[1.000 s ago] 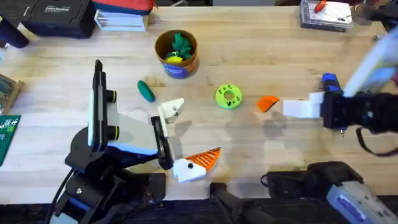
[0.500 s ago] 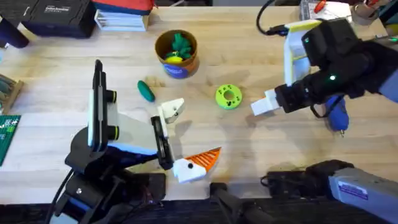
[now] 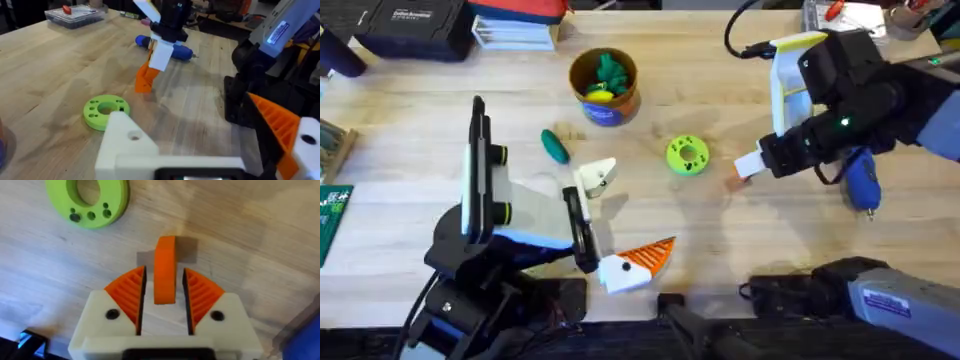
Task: Pick up the gripper from the table and insert it into the empty holder that is missing its gripper. Then pick up a screw, insert it into the mounting hole, and use the screwdriver to tighten it. Finally, clean up the table by picking up the vegetable and placing it into the bucket.
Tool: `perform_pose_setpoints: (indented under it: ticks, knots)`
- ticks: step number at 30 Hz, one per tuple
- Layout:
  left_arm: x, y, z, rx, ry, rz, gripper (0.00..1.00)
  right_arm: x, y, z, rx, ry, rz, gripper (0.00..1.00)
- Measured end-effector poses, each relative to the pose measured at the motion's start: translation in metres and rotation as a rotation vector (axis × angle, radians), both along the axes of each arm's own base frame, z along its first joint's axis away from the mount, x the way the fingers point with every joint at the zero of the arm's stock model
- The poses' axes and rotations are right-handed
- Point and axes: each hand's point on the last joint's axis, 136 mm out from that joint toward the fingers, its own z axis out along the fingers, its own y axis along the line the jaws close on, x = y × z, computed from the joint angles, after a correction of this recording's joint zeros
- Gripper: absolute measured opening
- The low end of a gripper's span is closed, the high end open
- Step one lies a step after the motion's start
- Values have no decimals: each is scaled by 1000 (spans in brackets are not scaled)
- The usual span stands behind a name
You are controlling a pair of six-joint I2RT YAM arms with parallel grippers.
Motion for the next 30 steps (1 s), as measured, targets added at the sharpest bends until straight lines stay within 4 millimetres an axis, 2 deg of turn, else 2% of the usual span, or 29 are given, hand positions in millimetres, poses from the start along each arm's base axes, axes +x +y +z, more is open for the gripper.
perform_pose_setpoints:
  ticks: [5,10,15,19,23,27,30]
  knots:
    - [0,0,0,0,0,0,988,3,0,1,-2,-14,4,325]
    - [0,0,0,0,0,0,988,4,-1,1,-7,-20,6,32]
    - [0,0,0,0,0,0,988,1,-2,5,-12,-4,6,15]
    - [0,0,0,0,0,0,987,4,-1,31,-8,-18,5,15]
    - [0,0,0,0,0,0,987,11,1,77,28,-167,-7,15]
    - [0,0,0,0,0,0,987,-4,6,112,118,-319,-11,15]
    - [0,0,0,0,0,0,988,-10,21,120,260,-430,-20,15]
